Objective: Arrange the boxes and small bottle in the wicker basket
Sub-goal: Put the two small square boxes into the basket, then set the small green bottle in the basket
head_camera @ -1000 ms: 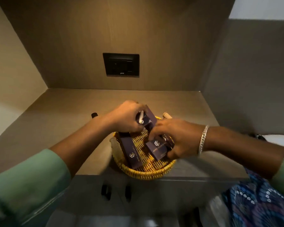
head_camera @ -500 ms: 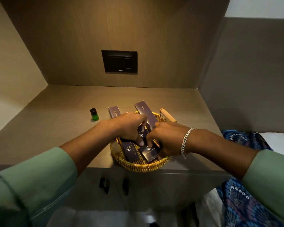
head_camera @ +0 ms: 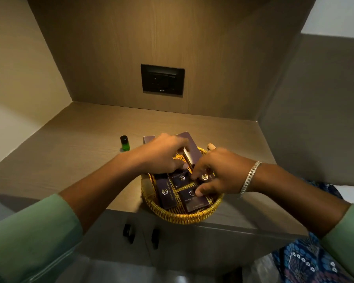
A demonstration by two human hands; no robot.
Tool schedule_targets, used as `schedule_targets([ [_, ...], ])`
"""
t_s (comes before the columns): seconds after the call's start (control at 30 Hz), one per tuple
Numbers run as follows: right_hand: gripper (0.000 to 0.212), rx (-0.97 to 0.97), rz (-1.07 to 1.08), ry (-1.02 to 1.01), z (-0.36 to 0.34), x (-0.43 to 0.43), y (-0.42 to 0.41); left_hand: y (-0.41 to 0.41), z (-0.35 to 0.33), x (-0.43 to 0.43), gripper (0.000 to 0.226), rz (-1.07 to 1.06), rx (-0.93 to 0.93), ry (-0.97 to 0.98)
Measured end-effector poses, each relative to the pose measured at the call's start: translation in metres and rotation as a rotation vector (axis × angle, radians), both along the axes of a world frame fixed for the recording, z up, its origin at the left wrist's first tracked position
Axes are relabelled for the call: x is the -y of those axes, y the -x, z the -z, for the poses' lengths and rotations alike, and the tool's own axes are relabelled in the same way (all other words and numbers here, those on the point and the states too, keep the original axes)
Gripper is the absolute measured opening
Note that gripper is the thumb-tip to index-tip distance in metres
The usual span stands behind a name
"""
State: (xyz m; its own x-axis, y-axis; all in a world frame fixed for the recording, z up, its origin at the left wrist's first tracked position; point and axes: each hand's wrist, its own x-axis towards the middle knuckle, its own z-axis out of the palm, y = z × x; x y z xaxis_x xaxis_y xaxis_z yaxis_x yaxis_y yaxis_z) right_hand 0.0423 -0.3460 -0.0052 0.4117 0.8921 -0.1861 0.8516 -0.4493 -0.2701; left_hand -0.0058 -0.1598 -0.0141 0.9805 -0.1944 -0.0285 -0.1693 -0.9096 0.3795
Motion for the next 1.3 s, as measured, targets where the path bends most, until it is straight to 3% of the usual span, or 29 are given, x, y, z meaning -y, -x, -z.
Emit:
schedule_targets([
  [0.13,0.024,0.033,0.064,-0.244,-0.027,-0.012,-0.022,0.034,-0.014,-0.018,0.034,-0.128,0.23,0.202],
  [0.33,0.02,-0.034,-0.016,-0.307,-0.036,-0.078,-0.043,0.09,0.022,-0.017,0.029,-0.255,0.39,0.146],
  [0.77,0.032,0.049,-0.217,-0.101,0.027,-0.228,-0.056,0.115,0.056,0.008,0.03,-0.384,0.451,0.152],
  [0.9,0.021,0.085,-0.243,-0.119,0.033,-0.233,-0.057,0.12,0.059,0.007,0.03,-0.394,0.431,0.143],
  [1.1,0.026,0.119,-0.31,-0.246,-0.01,-0.2,-0.061,0.12,0.061,0.001,0.031,-0.372,0.414,0.123],
  [1.3,0.022,-0.021,-0.274,-0.225,-0.047,-0.12,-0.064,0.119,0.062,-0.003,0.029,-0.326,0.442,0.141],
])
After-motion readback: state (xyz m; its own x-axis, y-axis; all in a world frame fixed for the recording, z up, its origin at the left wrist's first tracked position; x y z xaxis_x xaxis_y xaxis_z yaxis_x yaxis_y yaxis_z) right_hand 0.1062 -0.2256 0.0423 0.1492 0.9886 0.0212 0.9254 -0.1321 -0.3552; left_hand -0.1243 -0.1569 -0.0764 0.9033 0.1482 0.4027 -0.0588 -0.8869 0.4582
